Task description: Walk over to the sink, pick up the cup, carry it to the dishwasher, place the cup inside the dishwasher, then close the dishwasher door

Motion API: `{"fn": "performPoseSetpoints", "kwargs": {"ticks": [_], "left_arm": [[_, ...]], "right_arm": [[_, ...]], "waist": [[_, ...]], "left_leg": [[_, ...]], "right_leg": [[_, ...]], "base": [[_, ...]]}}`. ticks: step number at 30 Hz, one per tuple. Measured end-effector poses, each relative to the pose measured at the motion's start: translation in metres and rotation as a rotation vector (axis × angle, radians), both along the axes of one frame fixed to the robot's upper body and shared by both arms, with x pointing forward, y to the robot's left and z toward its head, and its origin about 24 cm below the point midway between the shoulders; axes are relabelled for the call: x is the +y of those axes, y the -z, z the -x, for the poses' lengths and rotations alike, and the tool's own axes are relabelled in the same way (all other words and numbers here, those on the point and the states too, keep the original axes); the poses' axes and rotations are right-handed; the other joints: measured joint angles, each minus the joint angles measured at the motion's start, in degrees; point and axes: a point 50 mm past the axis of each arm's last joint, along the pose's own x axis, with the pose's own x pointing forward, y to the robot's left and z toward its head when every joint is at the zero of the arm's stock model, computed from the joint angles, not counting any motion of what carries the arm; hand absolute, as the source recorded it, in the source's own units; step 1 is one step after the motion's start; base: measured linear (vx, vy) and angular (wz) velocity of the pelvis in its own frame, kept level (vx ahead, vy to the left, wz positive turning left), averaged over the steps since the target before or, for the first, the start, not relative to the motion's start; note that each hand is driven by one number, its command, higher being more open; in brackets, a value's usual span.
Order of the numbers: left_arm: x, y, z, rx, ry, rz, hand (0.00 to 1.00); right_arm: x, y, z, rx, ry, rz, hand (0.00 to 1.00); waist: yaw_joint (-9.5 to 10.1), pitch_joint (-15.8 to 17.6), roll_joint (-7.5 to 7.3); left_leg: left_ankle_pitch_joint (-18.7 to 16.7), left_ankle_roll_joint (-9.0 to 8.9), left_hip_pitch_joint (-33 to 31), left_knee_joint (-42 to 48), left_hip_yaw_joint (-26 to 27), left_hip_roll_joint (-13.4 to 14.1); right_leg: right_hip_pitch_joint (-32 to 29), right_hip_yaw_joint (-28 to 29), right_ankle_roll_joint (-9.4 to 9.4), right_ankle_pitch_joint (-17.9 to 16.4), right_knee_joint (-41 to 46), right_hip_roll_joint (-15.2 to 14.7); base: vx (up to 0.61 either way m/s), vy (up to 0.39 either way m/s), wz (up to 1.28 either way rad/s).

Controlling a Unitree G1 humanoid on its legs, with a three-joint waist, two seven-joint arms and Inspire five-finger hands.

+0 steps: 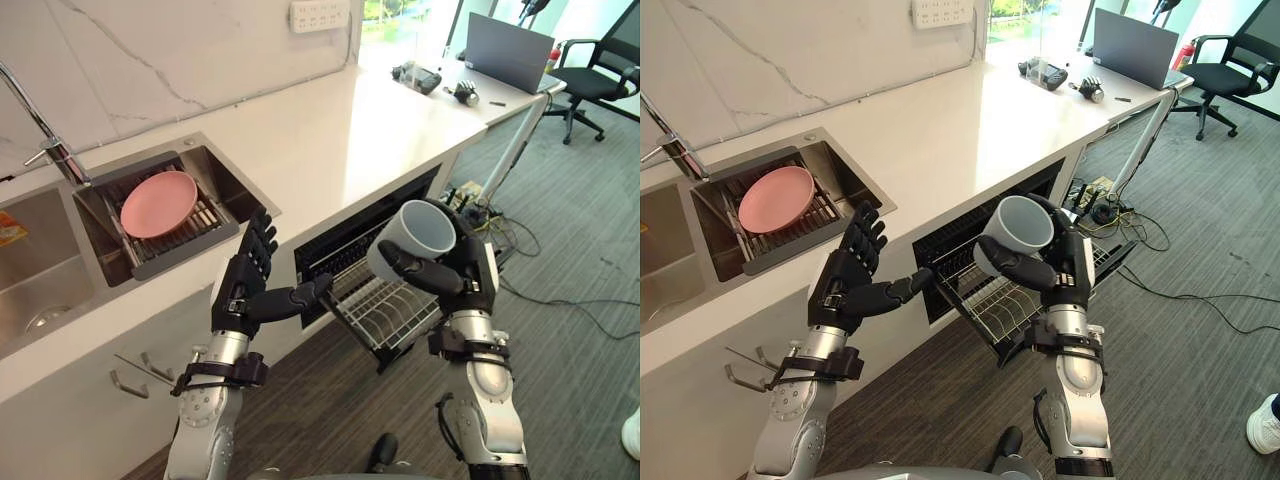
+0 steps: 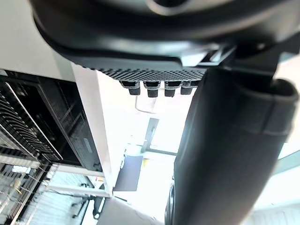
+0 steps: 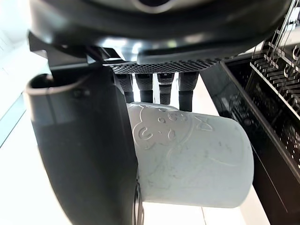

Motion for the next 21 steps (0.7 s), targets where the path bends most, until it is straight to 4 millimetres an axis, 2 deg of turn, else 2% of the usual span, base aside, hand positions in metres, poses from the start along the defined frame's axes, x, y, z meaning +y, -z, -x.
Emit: {"fn": "performPoseSetpoints", "kwargs": {"ticks": [6,12,17,21], "left_arm": [[-0.012,-0.013,0.006,-0.1,0.214,0.094,1.0],[-0.027,-0.006,0.012,-0.062,0.364,0.074,1.0],[-0.034,0.017,0.014,0.096,0.421,0.077,1.0],[-0.033,0.051,0.018,0.298,0.432,0.048,1.0]], "right_arm": [[-0.012,0.007,0.001,0.03,0.061,-0.03,0.0],[-0.02,0.018,0.003,0.074,0.079,-0.025,0.0],[-0.026,0.022,0.002,0.108,0.05,0.018,0.0],[-0.03,0.031,-0.001,0.175,0.023,0.063,0.0]], "waist": [[-0.16,0.0,0.0],[-0.36,0.0,0.0],[-0.34,0.0,0.0],[-0.13,0.0,-0.05]], "left_leg": [[0.0,-0.05,0.1,0.1,0.2,0.0],[-0.2,-0.26,-0.1,0.2,0.7,0.2],[-0.2,-0.34,-0.2,0.4,0.7,0.3],[-0.2,-0.31,-0.7,0.5,0.0,0.3]], "right_leg": [[0.0,0.2,0.0,0.0,0.0,0.0],[-0.5,0.8,0.07,-0.1,0.0,0.2],[-0.6,0.8,0.07,-0.1,0.0,0.3],[-0.5,0.1,0.07,-0.1,0.0,0.2]], "base": [[0.0,0.0,0.0],[0.0,0.0,-0.04],[0.0,0.0,0.0],[0.0,0.0,0.08]]}}
